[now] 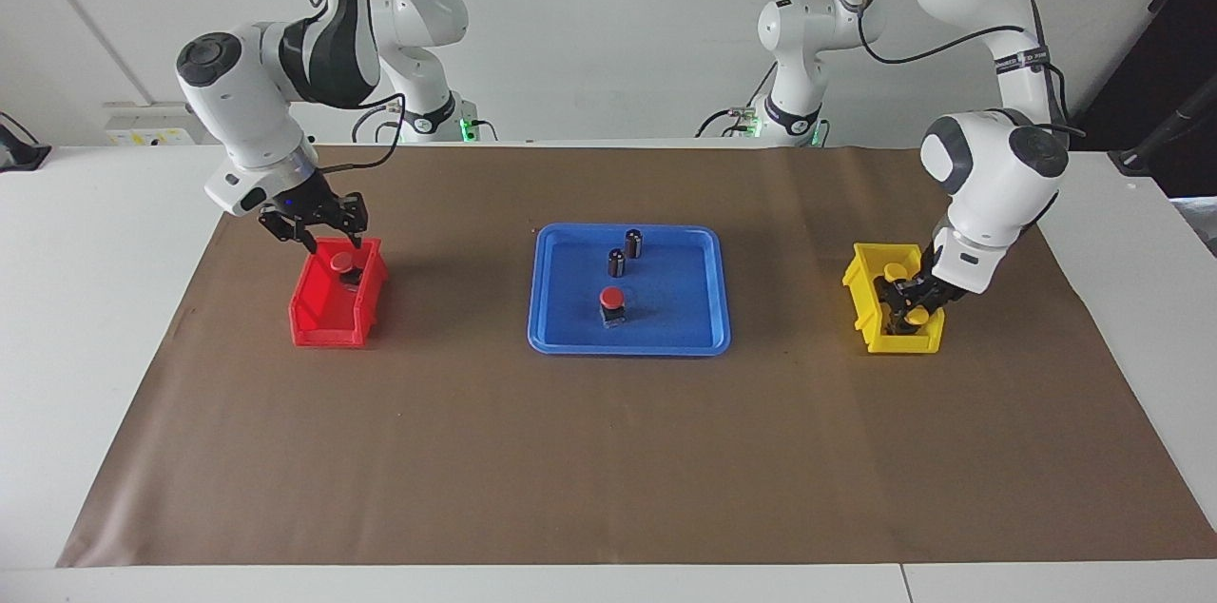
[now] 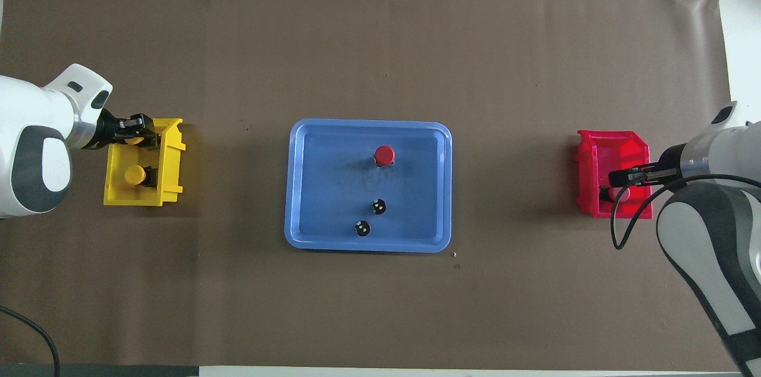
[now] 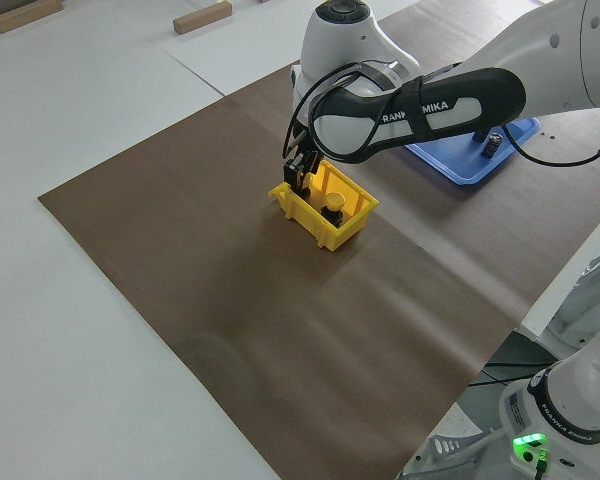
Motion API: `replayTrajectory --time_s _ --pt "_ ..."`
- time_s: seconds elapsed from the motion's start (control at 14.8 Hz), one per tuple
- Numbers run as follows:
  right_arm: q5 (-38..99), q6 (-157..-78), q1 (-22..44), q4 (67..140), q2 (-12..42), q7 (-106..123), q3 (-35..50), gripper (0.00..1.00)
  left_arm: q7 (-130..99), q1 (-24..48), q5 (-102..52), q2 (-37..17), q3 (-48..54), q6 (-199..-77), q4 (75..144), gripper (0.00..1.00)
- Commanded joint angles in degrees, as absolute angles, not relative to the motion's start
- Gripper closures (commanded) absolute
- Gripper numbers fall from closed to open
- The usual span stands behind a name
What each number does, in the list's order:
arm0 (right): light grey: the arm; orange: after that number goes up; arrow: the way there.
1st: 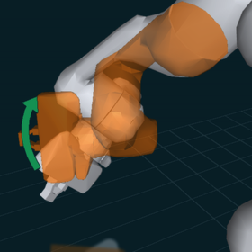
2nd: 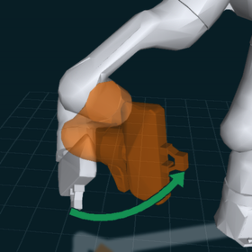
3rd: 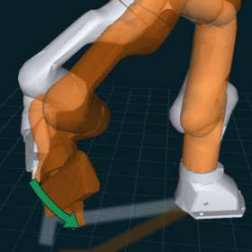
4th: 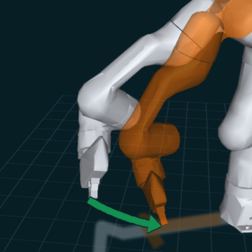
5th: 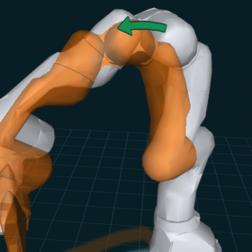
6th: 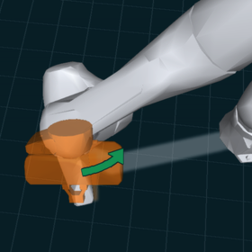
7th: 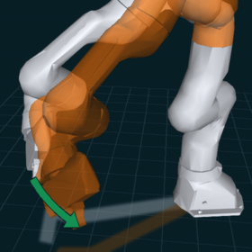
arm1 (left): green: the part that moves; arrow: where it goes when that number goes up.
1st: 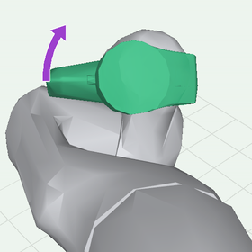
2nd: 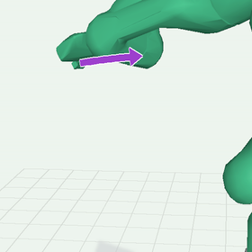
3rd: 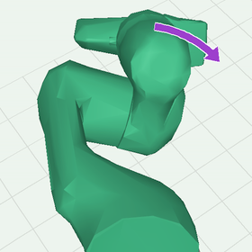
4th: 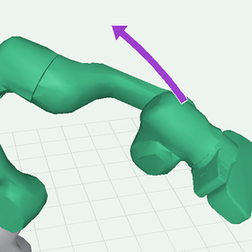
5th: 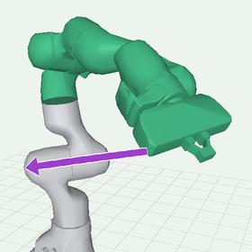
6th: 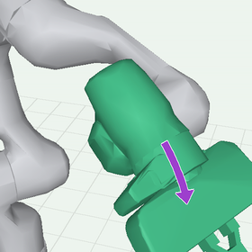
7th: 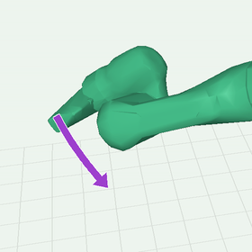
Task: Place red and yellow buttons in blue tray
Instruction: 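Grasp a yellow button with the left gripper while the right gripper grasps red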
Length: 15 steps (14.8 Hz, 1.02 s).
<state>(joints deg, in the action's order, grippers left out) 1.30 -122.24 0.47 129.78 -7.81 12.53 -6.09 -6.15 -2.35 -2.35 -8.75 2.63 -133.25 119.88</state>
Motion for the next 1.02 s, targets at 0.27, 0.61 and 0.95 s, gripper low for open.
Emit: replayTrajectory --time_s 0.27,0.61,0.95 --pt "2.0 -128.7 -1.8 133.9 -7.4 15.7 -5.5 0.38 -6.9 -2.6 -1.9 -7.7 2.3 -122.0 113.6 0.98" --pt "2.0 -133.1 -2.0 136.7 -6.7 16.1 -5.5 0.38 -8.4 -1.8 -3.3 -6.2 2.4 -104.2 102.1 0.98" --pt "2.1 -136.7 -2.7 139.5 -5.8 16.5 -5.4 0.38 -23.5 10.8 -3.4 -6.1 3.3 -112.0 103.5 0.98"
